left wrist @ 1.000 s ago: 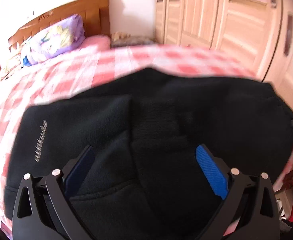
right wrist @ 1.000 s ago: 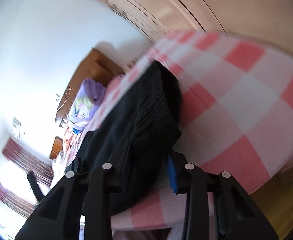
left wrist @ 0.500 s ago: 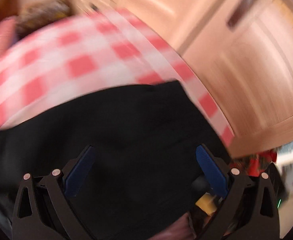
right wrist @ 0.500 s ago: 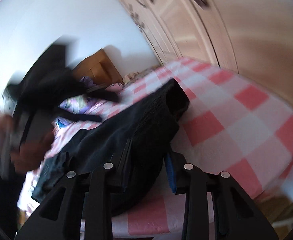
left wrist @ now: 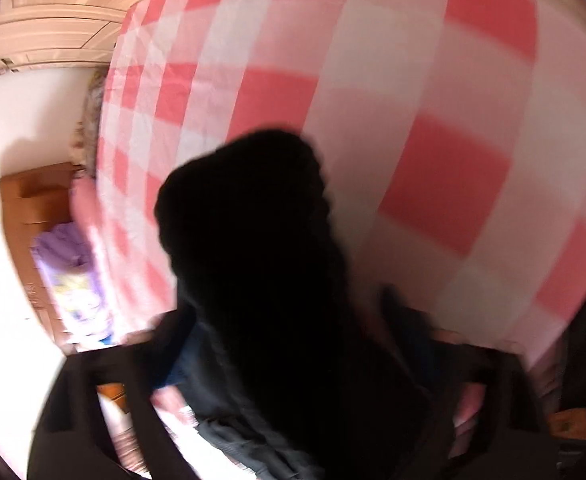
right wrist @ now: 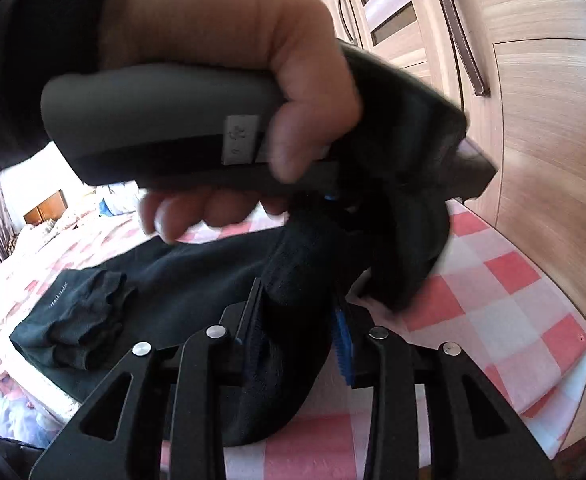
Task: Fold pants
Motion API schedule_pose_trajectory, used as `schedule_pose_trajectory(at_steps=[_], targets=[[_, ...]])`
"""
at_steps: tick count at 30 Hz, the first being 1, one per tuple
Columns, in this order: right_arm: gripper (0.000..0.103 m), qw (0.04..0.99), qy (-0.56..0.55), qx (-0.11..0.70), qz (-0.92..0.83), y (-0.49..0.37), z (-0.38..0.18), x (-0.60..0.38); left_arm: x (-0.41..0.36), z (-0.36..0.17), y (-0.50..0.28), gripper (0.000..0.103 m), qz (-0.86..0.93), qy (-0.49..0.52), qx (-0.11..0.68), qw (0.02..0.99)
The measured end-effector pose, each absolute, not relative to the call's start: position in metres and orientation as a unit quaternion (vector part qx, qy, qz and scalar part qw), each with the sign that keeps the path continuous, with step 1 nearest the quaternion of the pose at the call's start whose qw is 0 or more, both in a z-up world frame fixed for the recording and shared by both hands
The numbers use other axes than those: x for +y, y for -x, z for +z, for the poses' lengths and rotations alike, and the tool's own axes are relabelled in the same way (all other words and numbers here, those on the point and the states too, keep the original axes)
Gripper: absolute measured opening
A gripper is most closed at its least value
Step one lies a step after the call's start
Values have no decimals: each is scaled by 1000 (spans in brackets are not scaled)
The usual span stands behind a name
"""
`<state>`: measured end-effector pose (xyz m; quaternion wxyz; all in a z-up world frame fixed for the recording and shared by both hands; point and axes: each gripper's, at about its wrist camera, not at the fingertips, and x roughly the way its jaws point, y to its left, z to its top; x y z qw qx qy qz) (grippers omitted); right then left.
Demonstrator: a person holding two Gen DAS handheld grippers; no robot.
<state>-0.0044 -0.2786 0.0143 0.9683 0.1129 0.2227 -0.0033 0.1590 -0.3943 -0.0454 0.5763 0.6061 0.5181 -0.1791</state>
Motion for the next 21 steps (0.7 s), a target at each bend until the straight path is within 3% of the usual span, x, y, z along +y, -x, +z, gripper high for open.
schedule_pose_trajectory(at_steps=[2,3,4,13,17,21], targets=[[55,968,-113,225,5,9,16,-281,-387,-40,-156,34,-201,-603,520,571],[89,969,-113,219,14,15,18,-282,-382,-35,-155,32,-208,-604,509,577],[93,973,-110,199,21,31,20,-279,-379,-32,-155,30,-211,-600,506,582],[96,923,-209,311,93,21,-22,-273,-316,62,-182,23,-259,-474,511,669],[96,930,-146,303,146,8,-6,-213,-255,123,-191,22,-271,-402,508,711],[96,940,-11,323,105,-23,-9,-141,-162,178,-190,22,-279,-303,502,761]])
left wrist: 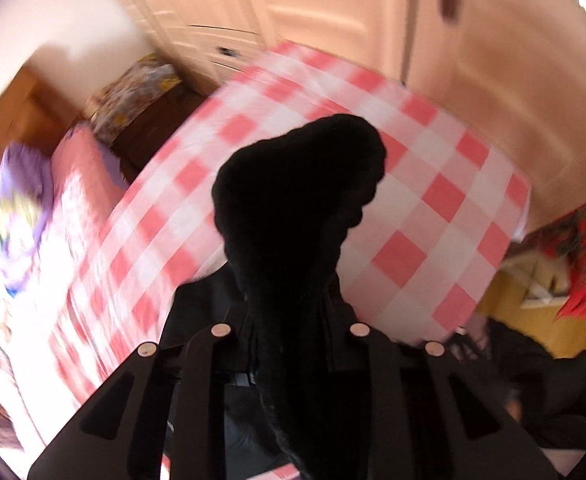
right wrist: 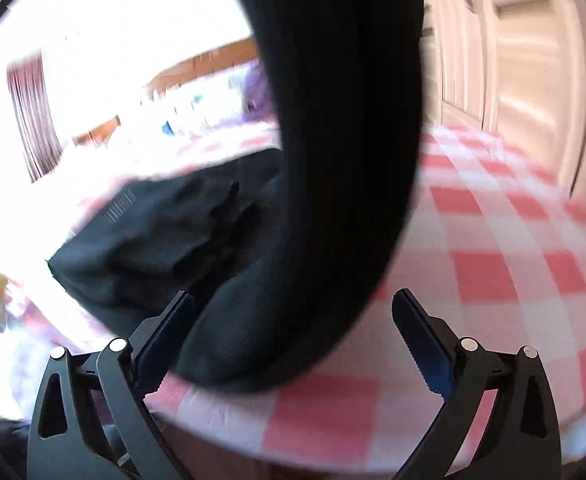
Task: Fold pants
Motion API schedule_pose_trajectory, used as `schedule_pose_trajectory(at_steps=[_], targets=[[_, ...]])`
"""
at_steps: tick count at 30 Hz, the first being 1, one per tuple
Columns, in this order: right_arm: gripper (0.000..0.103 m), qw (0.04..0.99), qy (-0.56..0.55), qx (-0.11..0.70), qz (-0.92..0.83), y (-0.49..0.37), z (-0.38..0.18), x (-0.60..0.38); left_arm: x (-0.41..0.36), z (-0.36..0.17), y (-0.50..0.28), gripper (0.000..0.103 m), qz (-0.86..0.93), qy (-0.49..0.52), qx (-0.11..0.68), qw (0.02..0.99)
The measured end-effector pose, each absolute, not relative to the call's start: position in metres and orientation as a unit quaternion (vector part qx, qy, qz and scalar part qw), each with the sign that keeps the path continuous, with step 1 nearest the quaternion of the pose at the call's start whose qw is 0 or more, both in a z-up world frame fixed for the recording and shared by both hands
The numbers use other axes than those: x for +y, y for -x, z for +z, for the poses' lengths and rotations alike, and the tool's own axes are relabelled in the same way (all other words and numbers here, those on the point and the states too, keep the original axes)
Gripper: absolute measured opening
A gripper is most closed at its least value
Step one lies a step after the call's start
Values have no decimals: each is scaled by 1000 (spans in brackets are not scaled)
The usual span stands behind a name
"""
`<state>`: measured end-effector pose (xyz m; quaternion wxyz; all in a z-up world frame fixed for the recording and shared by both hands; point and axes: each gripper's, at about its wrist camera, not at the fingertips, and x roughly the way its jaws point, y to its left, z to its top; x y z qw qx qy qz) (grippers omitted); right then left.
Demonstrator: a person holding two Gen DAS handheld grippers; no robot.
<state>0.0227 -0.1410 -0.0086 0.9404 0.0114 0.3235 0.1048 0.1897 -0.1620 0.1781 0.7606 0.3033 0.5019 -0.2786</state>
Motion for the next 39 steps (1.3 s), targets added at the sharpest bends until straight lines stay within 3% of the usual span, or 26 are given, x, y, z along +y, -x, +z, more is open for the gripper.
schedule_pose_trajectory(at_steps=[3,6,8,12,14,17,23,27,28,29,31,33,35,37,39], targets=[[96,938,23,334,89,-29,-15,-122,-60,198,-194,22,-273,-211,497,796],[96,941,45,323,87,-27,-14,-112,51,183,-205,22,-248,-111,505,819],[96,946,74,300,95,-22,-9,-102,120,152,-209,22,-235,-37,517,822],[96,940,124,301,99,-26,-20,-75,233,26,-215,22,-219,112,549,799],[96,939,120,305,102,-26,-21,-76,256,-14,-213,25,-229,168,534,797],[96,937,133,306,102,-26,-19,-76,283,-22,-203,24,-259,256,477,800],[96,937,125,308,103,-29,-18,-71,271,23,-192,18,-247,199,462,828],[96,933,139,306,132,-22,-18,-62,269,19,-196,19,-237,180,480,825],[96,931,147,305,138,-19,-18,-61,271,8,-199,22,-232,180,495,818],[96,927,153,307,152,-16,-17,-61,275,-9,-204,34,-220,183,510,811],[96,919,145,315,187,-10,-13,-69,287,-21,-199,39,-237,232,493,804],[96,903,107,328,257,-4,-5,-85,297,-17,-186,51,-232,252,474,811],[96,886,36,317,336,4,13,-114,308,-2,-163,95,-142,229,452,850],[96,867,-22,311,388,-2,28,-135,317,14,-139,96,-9,192,428,883],[97,868,-60,294,396,-20,43,-151,310,36,-110,96,5,191,381,904]])
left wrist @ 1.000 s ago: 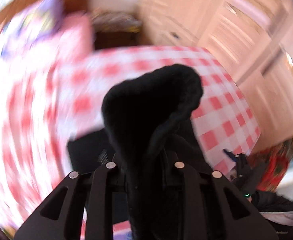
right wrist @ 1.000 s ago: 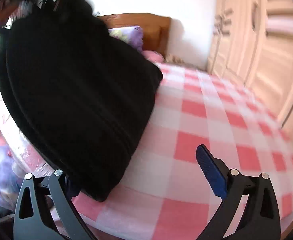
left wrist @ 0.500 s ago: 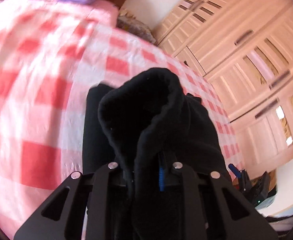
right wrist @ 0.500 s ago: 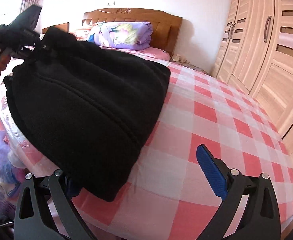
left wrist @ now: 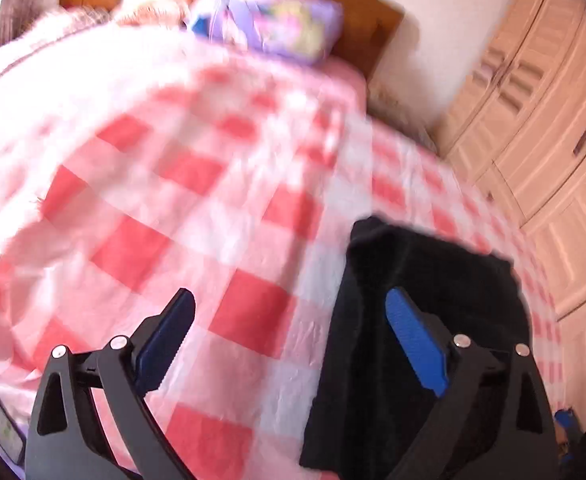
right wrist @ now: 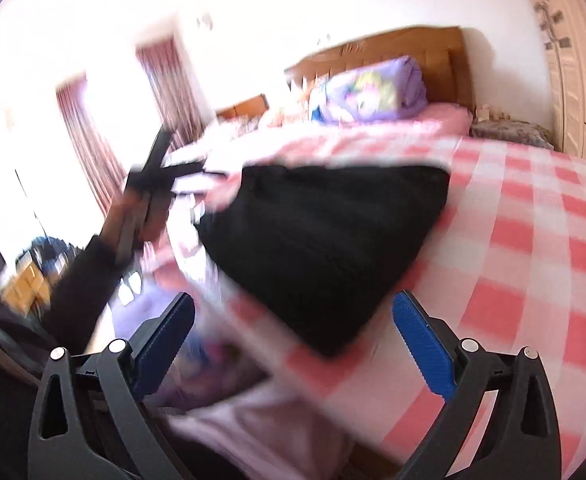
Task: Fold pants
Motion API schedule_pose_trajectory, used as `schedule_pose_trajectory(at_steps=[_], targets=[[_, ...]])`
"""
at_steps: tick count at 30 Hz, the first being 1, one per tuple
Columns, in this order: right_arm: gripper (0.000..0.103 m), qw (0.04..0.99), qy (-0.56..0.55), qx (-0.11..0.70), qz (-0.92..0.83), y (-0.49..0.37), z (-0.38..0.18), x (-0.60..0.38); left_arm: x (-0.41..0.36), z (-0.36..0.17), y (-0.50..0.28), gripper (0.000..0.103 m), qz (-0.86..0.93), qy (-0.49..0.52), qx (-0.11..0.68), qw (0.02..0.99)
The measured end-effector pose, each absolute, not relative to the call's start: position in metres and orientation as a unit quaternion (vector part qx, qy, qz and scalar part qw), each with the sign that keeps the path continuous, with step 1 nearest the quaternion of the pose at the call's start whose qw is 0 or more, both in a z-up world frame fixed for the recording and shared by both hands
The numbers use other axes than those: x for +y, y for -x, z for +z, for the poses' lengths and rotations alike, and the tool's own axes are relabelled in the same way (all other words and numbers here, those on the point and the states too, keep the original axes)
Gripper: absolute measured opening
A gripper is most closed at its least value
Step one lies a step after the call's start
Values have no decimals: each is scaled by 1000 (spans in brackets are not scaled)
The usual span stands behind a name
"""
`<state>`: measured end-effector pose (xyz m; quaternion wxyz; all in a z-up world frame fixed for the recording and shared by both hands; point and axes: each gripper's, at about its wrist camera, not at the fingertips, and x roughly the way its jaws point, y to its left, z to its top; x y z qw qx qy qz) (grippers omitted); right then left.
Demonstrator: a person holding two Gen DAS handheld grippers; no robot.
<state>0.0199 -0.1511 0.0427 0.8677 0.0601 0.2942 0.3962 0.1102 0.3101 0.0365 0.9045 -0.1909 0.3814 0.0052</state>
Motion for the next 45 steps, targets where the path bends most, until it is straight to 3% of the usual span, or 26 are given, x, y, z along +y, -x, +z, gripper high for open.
schedule_pose_trajectory(at_steps=[5,9,12,14,16,24,28,30,32,34,37,43,45], targets=[[98,843,-163,313,406,-129,56,-161,206,65,-80,97,-163,105,352,916],[99,773,-276,399,408,-225,31,-144,129,31,-91,96,-186,-33,399,897],[99,721,-298,465,419,-279,6,-102,145,10,-83,96,-206,-8,398,894],[99,726,-278,498,384,-302,-10,-83,157,8,-72,84,-212,5,392,895],[99,730,-268,505,374,-326,-21,-71,159,7,-70,83,-214,12,389,896],[99,732,-341,459,369,-328,14,-83,153,0,-63,84,-209,-2,371,905],[99,675,-305,477,474,-291,31,-31,152,0,-71,84,-202,2,373,906],[99,691,-247,496,464,-284,22,-4,153,0,-74,84,-201,2,372,906],[96,727,-210,502,419,-301,0,4,153,1,-74,84,-204,2,375,904],[89,719,-288,484,408,-315,-4,-15,154,1,-76,83,-207,-1,378,902],[75,727,-310,478,384,-322,-7,-28,156,0,-75,83,-213,1,378,901],[76,728,-314,470,388,-317,-3,-36,159,3,-76,83,-221,2,387,895],[80,720,-320,472,394,-315,-4,-36,162,10,-75,83,-223,4,400,889]])
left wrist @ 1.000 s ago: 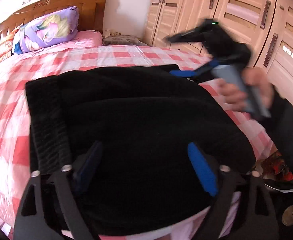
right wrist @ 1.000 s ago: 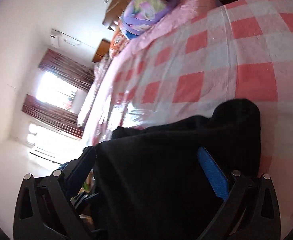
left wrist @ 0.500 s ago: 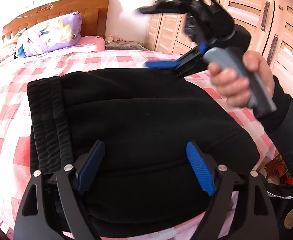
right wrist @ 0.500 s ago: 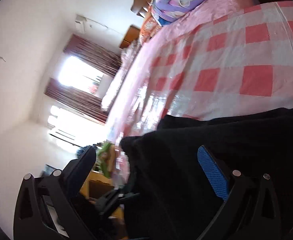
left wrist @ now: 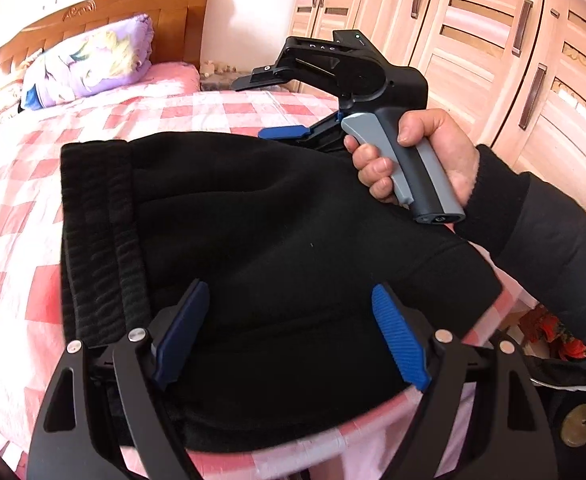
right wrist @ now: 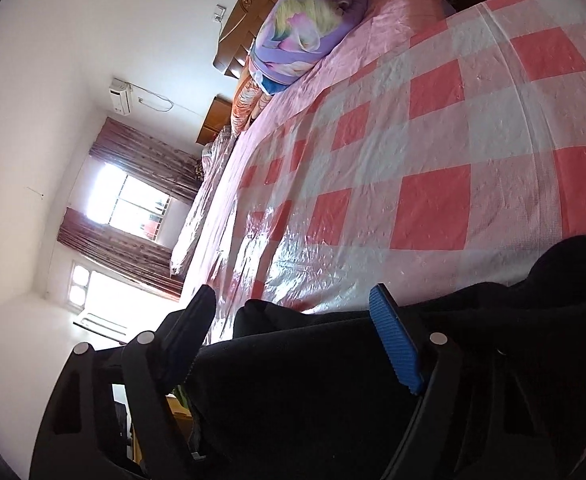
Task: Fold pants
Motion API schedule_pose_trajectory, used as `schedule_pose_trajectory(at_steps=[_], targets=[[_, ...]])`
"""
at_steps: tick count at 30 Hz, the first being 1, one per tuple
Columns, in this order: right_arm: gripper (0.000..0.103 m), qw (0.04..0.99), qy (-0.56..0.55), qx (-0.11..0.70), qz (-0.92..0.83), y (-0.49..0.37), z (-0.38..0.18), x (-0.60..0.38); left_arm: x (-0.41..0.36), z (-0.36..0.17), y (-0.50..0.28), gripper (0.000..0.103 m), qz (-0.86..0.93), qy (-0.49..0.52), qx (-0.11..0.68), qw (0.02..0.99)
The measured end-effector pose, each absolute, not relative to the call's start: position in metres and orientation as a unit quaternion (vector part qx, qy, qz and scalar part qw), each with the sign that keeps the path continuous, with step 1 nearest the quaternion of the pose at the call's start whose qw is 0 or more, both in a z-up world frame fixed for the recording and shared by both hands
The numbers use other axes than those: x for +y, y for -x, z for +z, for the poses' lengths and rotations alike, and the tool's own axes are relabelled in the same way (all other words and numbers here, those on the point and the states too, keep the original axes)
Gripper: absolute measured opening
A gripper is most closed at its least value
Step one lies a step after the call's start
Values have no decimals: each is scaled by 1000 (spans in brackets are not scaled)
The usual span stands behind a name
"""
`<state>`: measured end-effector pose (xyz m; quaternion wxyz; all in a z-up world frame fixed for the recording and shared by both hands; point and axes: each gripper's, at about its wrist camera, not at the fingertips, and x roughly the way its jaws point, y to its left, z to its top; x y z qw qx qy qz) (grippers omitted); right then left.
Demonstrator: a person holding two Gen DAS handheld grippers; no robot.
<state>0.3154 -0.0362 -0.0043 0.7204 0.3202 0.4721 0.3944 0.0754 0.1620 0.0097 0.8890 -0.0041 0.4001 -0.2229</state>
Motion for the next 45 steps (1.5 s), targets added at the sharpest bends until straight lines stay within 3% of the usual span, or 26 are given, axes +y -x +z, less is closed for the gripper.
schedule_pose_trajectory(at_steps=[3,7,12,16,20,26,29,37,45], targets=[[99,718,-353,444,403,-310,15,-49,167,35,-75,84,-209,18,419,883],[99,726,-341,407,437,-272,53,-73,176,71,-93,102,-193,42,382,903],[99,729,-316,407,451,-217,52,-110,199,42,-172,101,-161,110,442,876],[99,709,-288,454,456,-188,7,-111,204,9,-201,101,-155,103,469,863],[98,713,-307,428,462,-179,-10,-122,209,5,-200,101,-159,120,463,864],[99,697,-303,397,514,-124,25,-141,219,26,-160,101,-114,122,400,901],[99,746,-230,407,475,-82,26,-154,232,37,-132,101,-77,125,358,922],[99,741,-281,474,383,-97,-17,-185,309,-13,-137,101,-122,311,442,833],[99,746,-223,504,373,-105,-23,-141,276,-28,-153,102,-94,229,498,831]])
